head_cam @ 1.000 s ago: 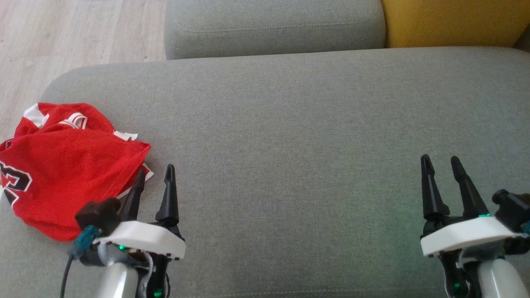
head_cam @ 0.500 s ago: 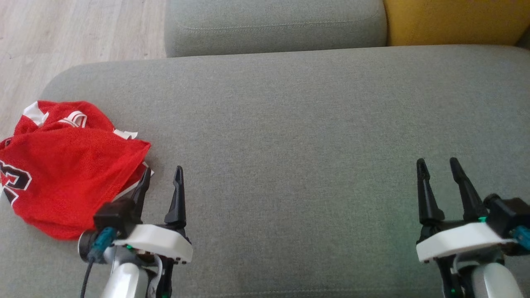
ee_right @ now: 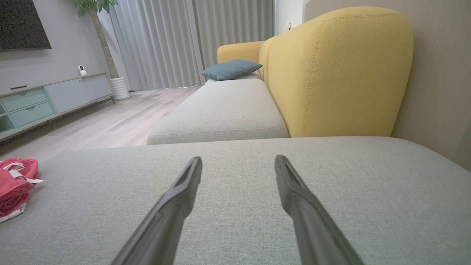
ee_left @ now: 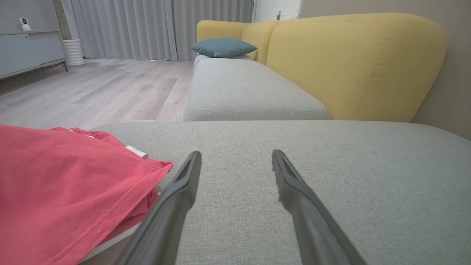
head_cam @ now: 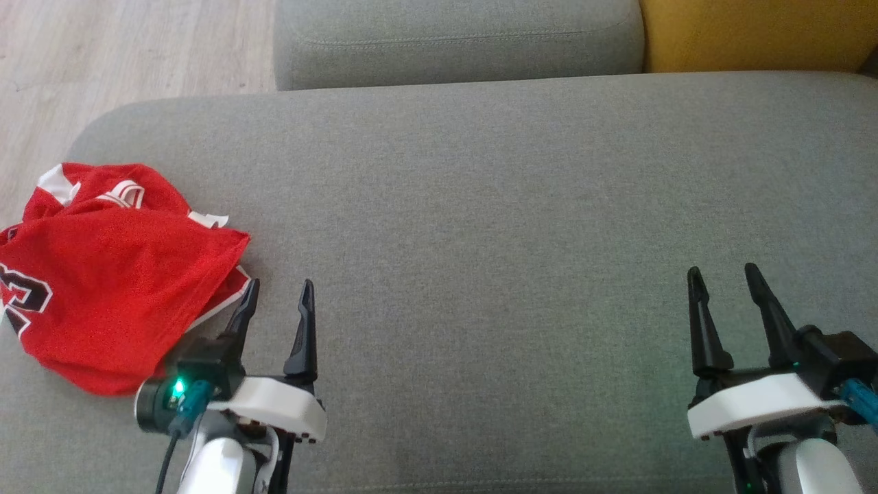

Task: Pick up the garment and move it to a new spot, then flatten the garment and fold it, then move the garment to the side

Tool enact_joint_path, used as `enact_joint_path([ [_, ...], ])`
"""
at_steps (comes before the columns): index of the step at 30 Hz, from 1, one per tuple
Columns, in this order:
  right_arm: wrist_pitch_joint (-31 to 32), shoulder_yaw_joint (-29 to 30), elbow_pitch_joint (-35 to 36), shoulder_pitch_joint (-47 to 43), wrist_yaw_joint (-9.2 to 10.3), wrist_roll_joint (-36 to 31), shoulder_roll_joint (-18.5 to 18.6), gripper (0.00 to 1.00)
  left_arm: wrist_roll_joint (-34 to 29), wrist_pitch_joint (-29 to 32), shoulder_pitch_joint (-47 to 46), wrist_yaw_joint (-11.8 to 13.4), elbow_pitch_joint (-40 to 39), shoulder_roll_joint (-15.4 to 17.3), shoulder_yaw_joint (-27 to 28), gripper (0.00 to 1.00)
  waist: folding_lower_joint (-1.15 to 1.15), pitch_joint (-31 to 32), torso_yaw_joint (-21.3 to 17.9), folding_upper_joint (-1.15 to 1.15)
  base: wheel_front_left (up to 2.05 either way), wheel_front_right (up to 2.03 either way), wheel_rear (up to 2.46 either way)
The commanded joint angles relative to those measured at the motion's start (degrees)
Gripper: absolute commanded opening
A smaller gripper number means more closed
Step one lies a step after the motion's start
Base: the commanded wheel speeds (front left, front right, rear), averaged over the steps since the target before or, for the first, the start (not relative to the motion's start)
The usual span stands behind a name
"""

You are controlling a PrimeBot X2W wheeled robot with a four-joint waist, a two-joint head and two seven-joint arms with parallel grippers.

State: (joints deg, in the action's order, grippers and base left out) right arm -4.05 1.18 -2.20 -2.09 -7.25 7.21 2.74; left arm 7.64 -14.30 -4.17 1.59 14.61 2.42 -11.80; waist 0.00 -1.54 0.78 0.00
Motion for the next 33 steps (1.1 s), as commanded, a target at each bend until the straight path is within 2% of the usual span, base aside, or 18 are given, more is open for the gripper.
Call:
enact_joint_path([
  [1, -0.60, -0.94, 2.08, 1.11, -0.24, 0.21, 0.24, 1.00, -0.01, -0.70, -3.36, 0.44, -1.69, 0.66, 1.96, 1.00, 0.00, -0.03, 0.00, 0.00, 0.00, 0.00, 0.00],
  [20, -0.57, -0.60, 2.03, 1.28, -0.24, 0.84, 0.15, 1.00, 0.80, -0.70, -3.66, 1.19, -1.50, 0.60, 2.42, 1.00, 0.00, -0.35, 1.75, 0.00, 0.00, 0.00, 0.00],
  [26, -0.15, -1.38, 2.86, 1.60, -0.24, 0.59, 0.14, 1.00, 0.82, -0.70, -4.08, 1.48, -1.62, 0.58, 2.63, 1.00, 0.00, -0.78, 4.58, 0.00, 0.00, 0.00, 0.00],
  [33, 0.44, -2.24, 4.24, 1.98, -0.24, 0.30, 0.14, 1.00, 1.03, -0.70, -4.45, 1.81, -1.97, 0.60, 3.24, 1.00, 0.00, -1.31, 10.35, 0.00, 0.00, 0.00, 0.00],
])
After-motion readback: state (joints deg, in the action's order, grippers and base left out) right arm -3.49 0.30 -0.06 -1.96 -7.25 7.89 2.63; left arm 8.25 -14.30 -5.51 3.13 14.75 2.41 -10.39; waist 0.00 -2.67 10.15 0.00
